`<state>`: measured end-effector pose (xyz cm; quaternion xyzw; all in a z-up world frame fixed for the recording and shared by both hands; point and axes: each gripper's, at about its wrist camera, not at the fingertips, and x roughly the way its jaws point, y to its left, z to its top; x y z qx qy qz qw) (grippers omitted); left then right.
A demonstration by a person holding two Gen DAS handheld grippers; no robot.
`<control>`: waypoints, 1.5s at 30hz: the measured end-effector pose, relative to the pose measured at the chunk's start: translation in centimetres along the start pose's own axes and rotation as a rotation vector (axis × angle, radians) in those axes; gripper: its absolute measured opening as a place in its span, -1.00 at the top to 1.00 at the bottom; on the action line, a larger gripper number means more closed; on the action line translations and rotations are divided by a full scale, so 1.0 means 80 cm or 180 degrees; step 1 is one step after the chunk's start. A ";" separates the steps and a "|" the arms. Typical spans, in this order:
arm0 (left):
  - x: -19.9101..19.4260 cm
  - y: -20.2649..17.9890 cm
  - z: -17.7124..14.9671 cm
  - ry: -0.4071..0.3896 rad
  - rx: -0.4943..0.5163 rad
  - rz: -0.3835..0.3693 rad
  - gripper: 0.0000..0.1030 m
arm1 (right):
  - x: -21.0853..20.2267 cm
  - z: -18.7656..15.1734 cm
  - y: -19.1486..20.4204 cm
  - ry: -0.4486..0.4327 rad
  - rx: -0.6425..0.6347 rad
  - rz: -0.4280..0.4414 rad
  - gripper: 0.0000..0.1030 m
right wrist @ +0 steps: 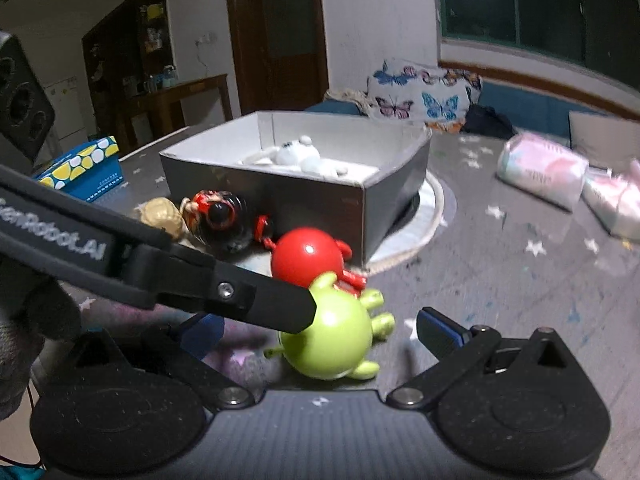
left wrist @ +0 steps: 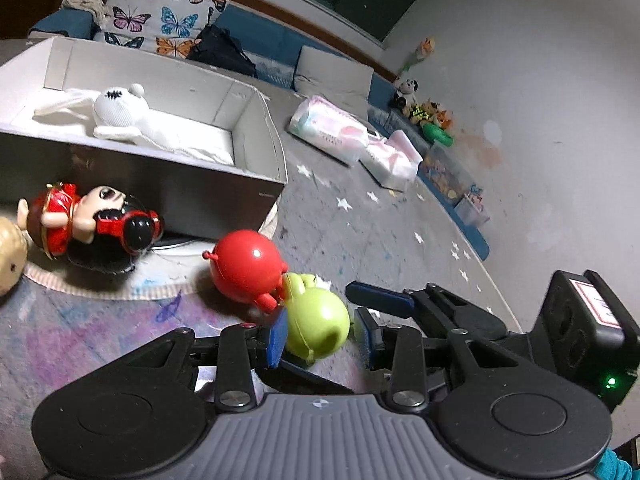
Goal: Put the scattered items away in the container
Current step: 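Lift the green alien toy with the left gripper toward the box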
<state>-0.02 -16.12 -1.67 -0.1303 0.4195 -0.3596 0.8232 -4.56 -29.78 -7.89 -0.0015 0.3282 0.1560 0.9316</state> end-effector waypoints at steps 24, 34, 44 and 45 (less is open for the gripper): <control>0.009 0.013 0.011 0.0140 -0.0144 0.0002 0.26 | 0.012 -0.003 -0.008 0.0022 0.0052 0.0087 -0.59; 0.002 0.008 0.012 0.0118 -0.0125 -0.0124 0.26 | -0.007 -0.002 -0.005 -0.0021 0.0030 -0.0027 -0.48; -0.033 -0.004 0.059 -0.0315 -0.0028 -0.0208 0.26 | -0.024 0.064 0.002 -0.0307 -0.0221 -0.0112 -0.48; -0.034 -0.001 0.067 -0.0356 -0.0035 -0.0198 0.27 | -0.020 0.074 0.002 -0.0329 -0.0264 -0.0110 -0.48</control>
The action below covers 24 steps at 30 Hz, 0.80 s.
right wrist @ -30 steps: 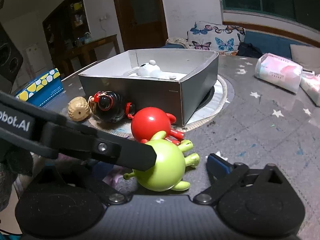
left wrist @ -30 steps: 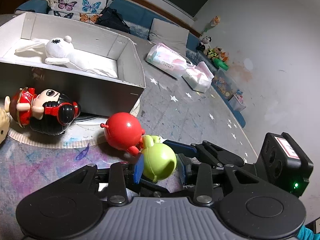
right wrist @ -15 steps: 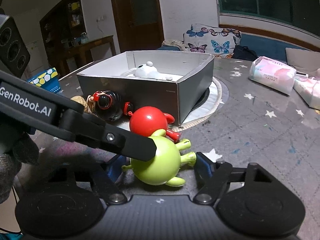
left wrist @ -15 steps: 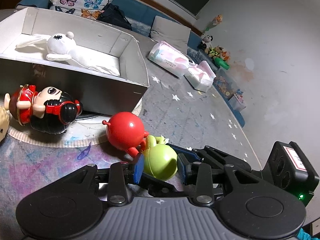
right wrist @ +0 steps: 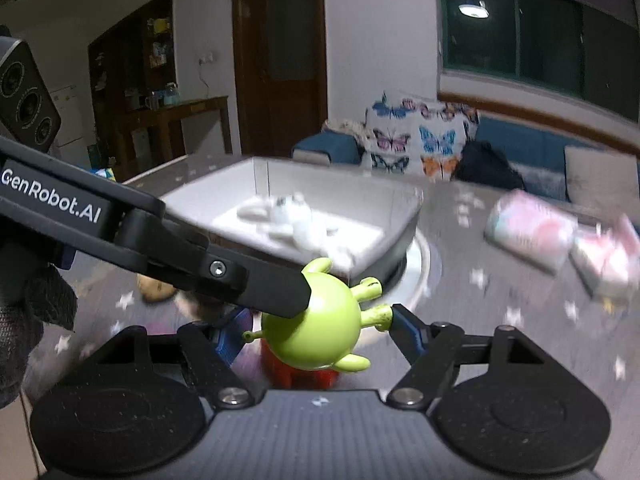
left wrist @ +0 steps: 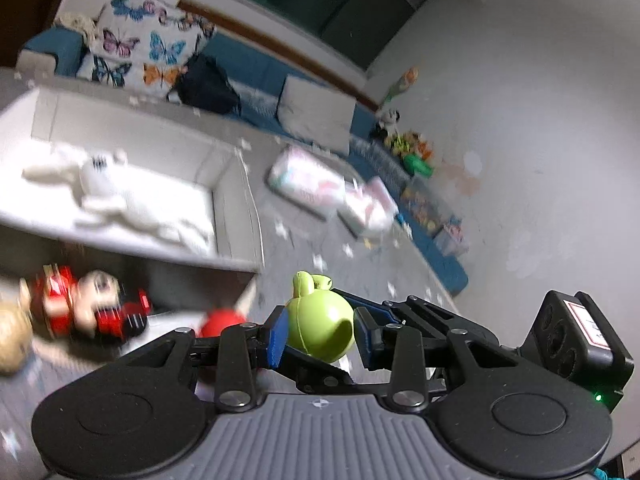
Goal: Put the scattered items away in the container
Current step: 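Lift the green alien toy with the left gripper toward the box, then lower the green toy beside the rabbit and open the left gripper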
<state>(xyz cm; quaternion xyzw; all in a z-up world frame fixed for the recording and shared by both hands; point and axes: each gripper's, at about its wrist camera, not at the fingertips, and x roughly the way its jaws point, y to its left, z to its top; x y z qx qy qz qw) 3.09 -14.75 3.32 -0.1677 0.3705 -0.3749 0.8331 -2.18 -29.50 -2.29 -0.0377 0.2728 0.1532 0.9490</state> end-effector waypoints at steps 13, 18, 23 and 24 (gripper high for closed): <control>0.047 0.092 0.096 -0.0187 -0.0356 0.0156 0.26 | 0.132 0.089 -0.022 0.0224 -0.0236 0.0158 -0.48; 0.076 0.125 0.111 -0.0089 -0.0485 0.0232 0.26 | 0.182 0.095 -0.028 0.0495 -0.0268 0.0178 -0.48; 0.095 0.143 0.110 0.0021 -0.0577 0.0280 0.26 | 0.212 0.092 -0.025 0.0729 -0.0408 0.0142 -0.49; 0.097 0.145 0.109 0.0034 -0.0594 0.0288 0.26 | 0.215 0.091 -0.022 0.0766 -0.0449 0.0125 -0.49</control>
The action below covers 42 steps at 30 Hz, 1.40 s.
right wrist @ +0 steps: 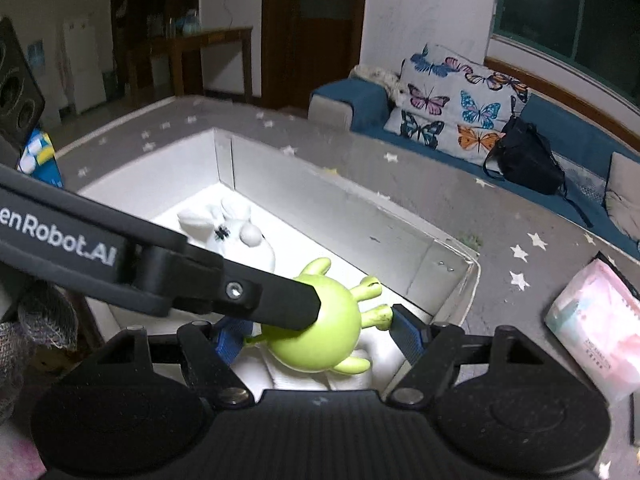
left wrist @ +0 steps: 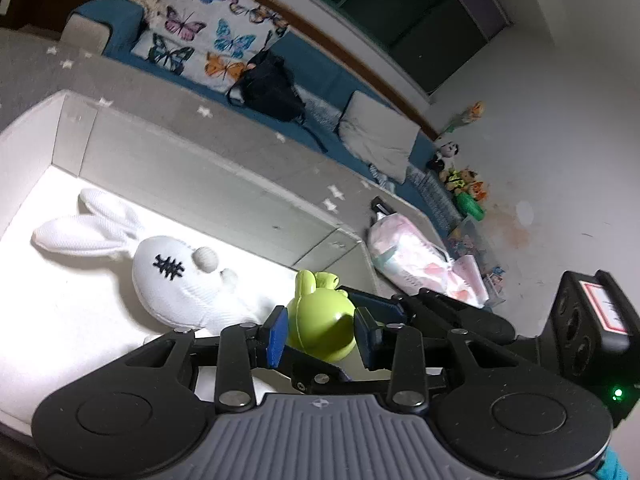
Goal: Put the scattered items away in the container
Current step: 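Lower the green toy beside the rabbit and open the left gripper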
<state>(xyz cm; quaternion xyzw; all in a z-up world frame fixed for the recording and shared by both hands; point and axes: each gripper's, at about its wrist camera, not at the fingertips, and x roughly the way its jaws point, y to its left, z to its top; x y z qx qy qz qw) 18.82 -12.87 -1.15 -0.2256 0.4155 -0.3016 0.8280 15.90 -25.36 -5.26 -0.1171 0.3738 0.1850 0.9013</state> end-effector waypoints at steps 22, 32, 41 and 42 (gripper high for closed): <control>-0.016 -0.002 -0.014 -0.0066 -0.0002 0.0135 0.26 | -0.022 -0.005 0.010 -0.0147 0.0100 -0.0017 -0.54; -0.047 -0.033 -0.033 -0.0180 0.0215 0.0136 0.26 | -0.076 -0.019 0.012 -0.0430 0.0241 0.0003 -0.56; -0.074 -0.051 -0.058 -0.0260 0.0312 0.0107 0.26 | -0.119 -0.049 0.009 -0.0612 0.0419 -0.0001 -0.61; -0.076 -0.052 -0.061 -0.0260 0.0317 0.0104 0.26 | -0.122 -0.052 0.010 -0.0619 0.0427 -0.0012 -0.61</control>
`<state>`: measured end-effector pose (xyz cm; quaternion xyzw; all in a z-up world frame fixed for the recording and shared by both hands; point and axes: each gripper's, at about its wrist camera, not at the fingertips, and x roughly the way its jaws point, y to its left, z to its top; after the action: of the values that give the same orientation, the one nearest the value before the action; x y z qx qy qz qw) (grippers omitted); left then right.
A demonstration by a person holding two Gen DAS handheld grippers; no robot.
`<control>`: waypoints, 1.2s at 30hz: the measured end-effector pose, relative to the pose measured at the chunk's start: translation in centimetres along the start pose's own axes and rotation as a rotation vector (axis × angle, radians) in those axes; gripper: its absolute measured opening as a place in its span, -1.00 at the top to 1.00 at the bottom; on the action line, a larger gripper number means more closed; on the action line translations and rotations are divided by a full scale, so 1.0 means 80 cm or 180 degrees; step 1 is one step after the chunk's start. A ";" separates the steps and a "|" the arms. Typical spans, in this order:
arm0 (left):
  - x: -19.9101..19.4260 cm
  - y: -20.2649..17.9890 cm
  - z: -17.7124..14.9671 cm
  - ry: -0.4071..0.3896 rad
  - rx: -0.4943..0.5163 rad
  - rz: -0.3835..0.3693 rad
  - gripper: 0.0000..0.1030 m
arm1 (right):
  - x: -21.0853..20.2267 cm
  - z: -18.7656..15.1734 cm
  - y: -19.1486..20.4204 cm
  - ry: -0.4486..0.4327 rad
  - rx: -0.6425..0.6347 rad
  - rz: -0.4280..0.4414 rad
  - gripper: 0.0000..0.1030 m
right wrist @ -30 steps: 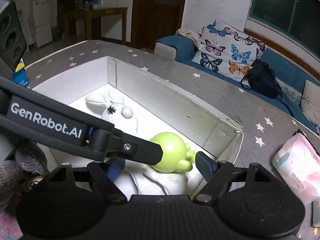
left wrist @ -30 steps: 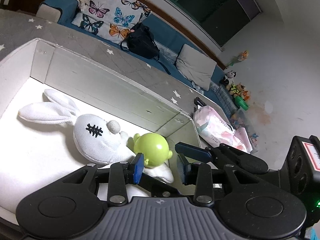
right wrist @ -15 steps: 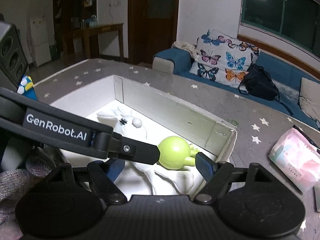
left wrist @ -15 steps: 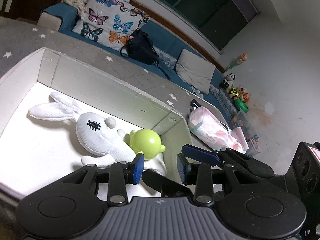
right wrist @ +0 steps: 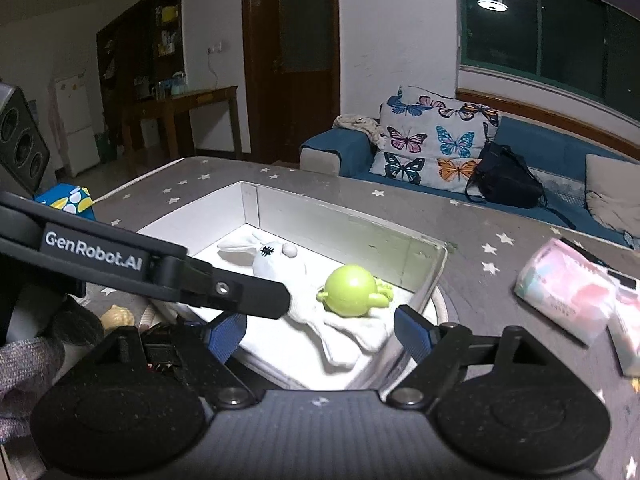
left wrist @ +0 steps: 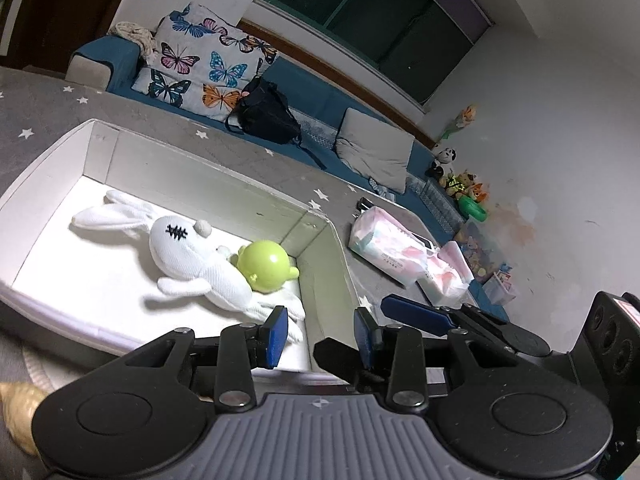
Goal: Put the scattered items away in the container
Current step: 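Lower the green toy beside the rabbit and open the left gripper, then move the left gripper down to the red round toy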
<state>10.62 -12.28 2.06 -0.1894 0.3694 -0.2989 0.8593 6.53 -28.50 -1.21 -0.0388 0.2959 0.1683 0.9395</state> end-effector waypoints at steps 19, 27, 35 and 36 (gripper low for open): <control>-0.004 -0.009 -0.064 0.0247 0.0071 0.0032 0.26 | -0.033 -0.080 0.017 0.0068 0.0197 0.0054 -0.62; 0.002 -0.009 -0.076 0.0307 0.0080 0.0076 0.26 | -0.020 -0.100 0.017 0.0151 0.0331 0.0124 -0.62; 0.003 -0.003 -0.082 0.0320 0.0042 0.0059 0.26 | -0.014 -0.107 0.022 0.0201 0.0371 0.0160 -0.62; 0.004 -0.003 -0.082 0.0332 0.0038 0.0062 0.26 | -0.013 -0.107 0.022 0.0204 0.0371 0.0158 -0.62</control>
<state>5.84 -13.34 -2.27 -0.1649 0.4138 -0.3022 0.8428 0.49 -28.63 -7.63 0.0179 0.3360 0.1726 0.9257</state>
